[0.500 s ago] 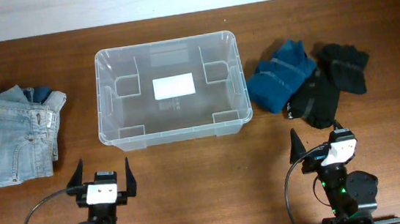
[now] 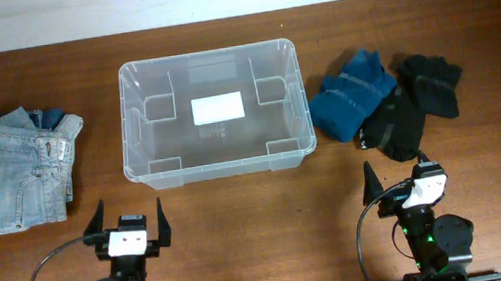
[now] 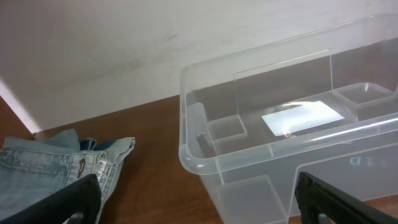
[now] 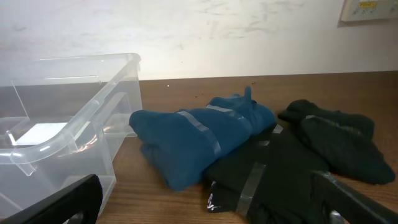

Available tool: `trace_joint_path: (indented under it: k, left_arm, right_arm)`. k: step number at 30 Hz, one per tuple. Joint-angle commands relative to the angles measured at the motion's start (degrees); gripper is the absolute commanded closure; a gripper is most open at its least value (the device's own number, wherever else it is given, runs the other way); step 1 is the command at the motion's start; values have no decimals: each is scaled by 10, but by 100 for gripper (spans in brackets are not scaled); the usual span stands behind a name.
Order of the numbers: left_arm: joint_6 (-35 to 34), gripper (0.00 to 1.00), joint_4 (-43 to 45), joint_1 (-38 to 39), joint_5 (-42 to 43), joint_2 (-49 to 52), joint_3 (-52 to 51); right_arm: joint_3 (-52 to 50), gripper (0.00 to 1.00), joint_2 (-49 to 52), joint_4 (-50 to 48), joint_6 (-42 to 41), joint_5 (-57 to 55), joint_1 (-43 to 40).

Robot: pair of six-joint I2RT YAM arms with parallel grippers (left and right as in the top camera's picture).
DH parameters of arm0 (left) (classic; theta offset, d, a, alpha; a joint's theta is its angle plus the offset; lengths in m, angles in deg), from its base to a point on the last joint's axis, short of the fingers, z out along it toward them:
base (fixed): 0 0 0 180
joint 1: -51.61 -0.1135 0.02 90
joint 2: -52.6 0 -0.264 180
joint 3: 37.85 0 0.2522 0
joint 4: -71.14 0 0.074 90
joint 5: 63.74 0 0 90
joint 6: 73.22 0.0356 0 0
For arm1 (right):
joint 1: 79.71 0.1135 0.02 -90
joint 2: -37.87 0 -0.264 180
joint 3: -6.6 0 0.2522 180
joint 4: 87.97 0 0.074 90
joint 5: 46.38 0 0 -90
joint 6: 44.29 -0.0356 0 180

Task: Pack container
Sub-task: 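Open the left gripper and move it toward the light-blue jeans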

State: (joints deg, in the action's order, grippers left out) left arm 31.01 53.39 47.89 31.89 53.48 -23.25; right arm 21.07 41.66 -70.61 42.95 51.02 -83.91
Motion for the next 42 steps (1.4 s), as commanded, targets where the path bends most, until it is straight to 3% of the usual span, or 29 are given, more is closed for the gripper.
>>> trace_joint_path:
  k: [1, 9, 14, 16, 21, 25, 27, 31, 33, 37, 39, 40, 42]
  left_arm:
    - [8, 1, 1, -3, 6, -6, -3]
    - [3, 1, 2, -3, 26, -6, -3]
    - [2, 1, 39, -3, 216, -6, -3]
    - [2, 1, 48, -3, 246, -6, -3]
    - [-5, 1, 77, -3, 251, -6, -3]
    - [-72, 1, 126, -3, 250, -5, 1]
    - [-85, 1, 106, -3, 239, 7, 24]
    - [-84, 1, 14, -4, 163, 103, 136]
    - [-84, 0, -17, -3, 149, 201, 223]
    - [-82, 1, -127, -7, 139, 439, 456]
    - [-82, 1, -258, -7, 128, 616, 667]
    - [-82, 1, -274, -7, 129, 639, 692]
    - [-82, 1, -393, -4, 132, 762, 854]
  right_arm:
    - [-4, 2, -5, 1, 0, -3, -4]
    - [-4, 2, -5, 1, 0, -3, -4]
    - [-4, 2, -5, 1, 0, -3, -4]
    - [-4, 2, -5, 1, 0, -3, -4]
    - [-4, 2, -5, 1, 0, -3, -4]
    - [-4, 2, -5, 1, 0, -3, -4]
    - [-4, 2, -5, 1, 0, -3, -4]
    - [-4, 2, -5, 1, 0, -3, -4]
    - [-4, 2, -5, 1, 0, -3, -4]
    - [-4, 2, -5, 1, 0, -3, -4]
    - [-4, 2, -5, 1, 0, -3, -4]
    - [-4, 1, -5, 1, 0, -3, -4]
    - [-4, 1, -5, 1, 0, -3, -4]
